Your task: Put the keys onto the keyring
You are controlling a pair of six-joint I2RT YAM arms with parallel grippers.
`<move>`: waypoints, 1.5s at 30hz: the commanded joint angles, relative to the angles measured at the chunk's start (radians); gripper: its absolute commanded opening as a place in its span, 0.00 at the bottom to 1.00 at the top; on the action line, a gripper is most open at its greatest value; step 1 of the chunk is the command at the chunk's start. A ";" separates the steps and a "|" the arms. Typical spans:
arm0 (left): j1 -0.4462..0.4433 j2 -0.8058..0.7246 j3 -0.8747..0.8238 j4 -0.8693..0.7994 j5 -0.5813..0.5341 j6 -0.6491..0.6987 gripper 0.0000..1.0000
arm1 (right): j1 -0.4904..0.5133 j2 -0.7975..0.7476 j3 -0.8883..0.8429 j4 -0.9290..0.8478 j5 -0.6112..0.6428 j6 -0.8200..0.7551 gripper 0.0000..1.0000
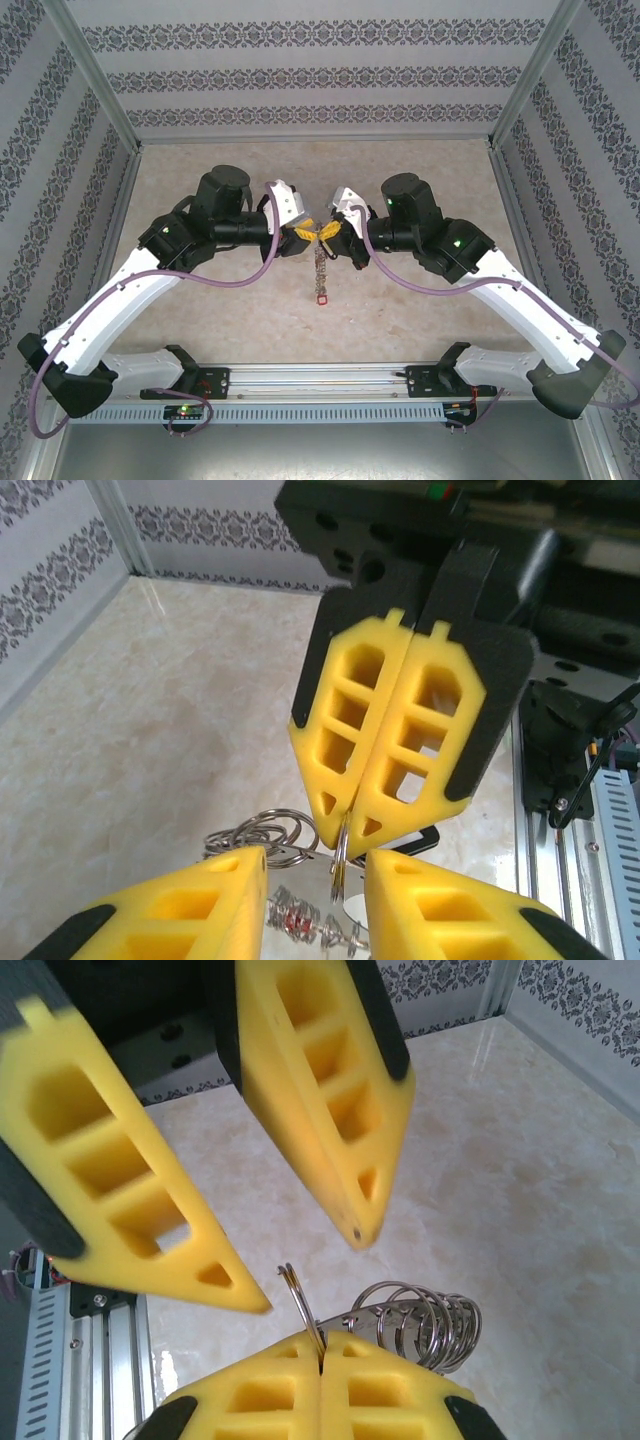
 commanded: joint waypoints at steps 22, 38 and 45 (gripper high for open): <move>-0.012 0.051 0.054 -0.041 0.022 0.002 0.00 | 0.000 0.016 0.052 0.016 -0.040 -0.056 0.00; 0.001 -0.062 -0.006 0.177 0.214 -0.115 0.00 | -0.012 -0.091 -0.082 0.108 -0.077 0.006 0.15; 0.001 -0.068 -0.021 0.216 0.240 -0.143 0.00 | -0.015 -0.114 -0.105 0.153 -0.128 0.014 0.12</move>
